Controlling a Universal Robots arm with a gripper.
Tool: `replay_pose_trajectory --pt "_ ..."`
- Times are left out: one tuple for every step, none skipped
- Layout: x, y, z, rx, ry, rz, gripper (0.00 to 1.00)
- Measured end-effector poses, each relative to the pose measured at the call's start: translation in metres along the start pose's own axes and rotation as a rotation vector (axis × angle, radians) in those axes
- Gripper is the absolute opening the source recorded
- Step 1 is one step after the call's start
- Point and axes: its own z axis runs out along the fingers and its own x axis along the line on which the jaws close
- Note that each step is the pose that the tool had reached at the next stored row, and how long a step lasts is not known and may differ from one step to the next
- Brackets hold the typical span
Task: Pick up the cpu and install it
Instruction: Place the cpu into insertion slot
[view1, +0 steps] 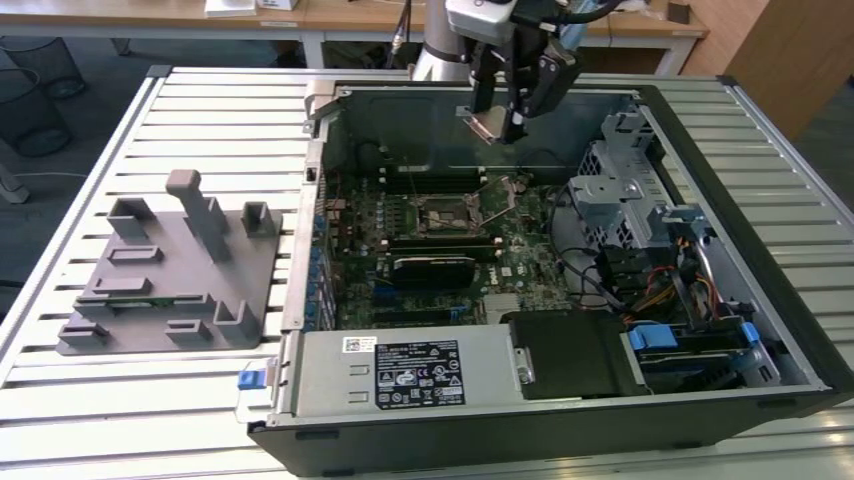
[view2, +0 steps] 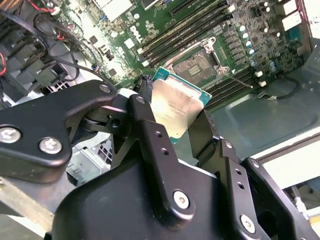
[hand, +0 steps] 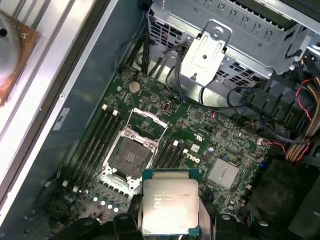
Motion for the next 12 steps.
replay_pose_trajectory --pt "0.0 0.0 0.0 0.0002 0.0001 0.011 0.53" --pt "0.0 0.0 0.0001 0.0004 0.0003 0.023 0.53" --pt "0.0 0.0 0.0002 0.0006 0.0005 0.037 0.53" --pt "0.0 0.0 0.0004 0.0008 0.0006 0.052 0.53" --pt "0.0 0.0 0.0005 0.0011 0.0008 0.069 0.53" --pt "0.0 0.0 0.0007 0.0014 0.001 0.088 0.53" --pt "0.0 0.0 0.0009 0.0017 0.0013 0.107 0.53" --pt "0.0 0.0 0.0011 0.002 0.0015 0.125 0.53" --pt "0.0 0.0 0.0013 0.0022 0.0018 0.143 0.53" --pt "0.0 0.0 0.0015 0.0025 0.002 0.161 0.53" --pt "0.0 0.0 0.0016 0.0028 0.0022 0.178 0.53" --pt "0.0 0.0 0.0018 0.0031 0.0024 0.195 0.53"
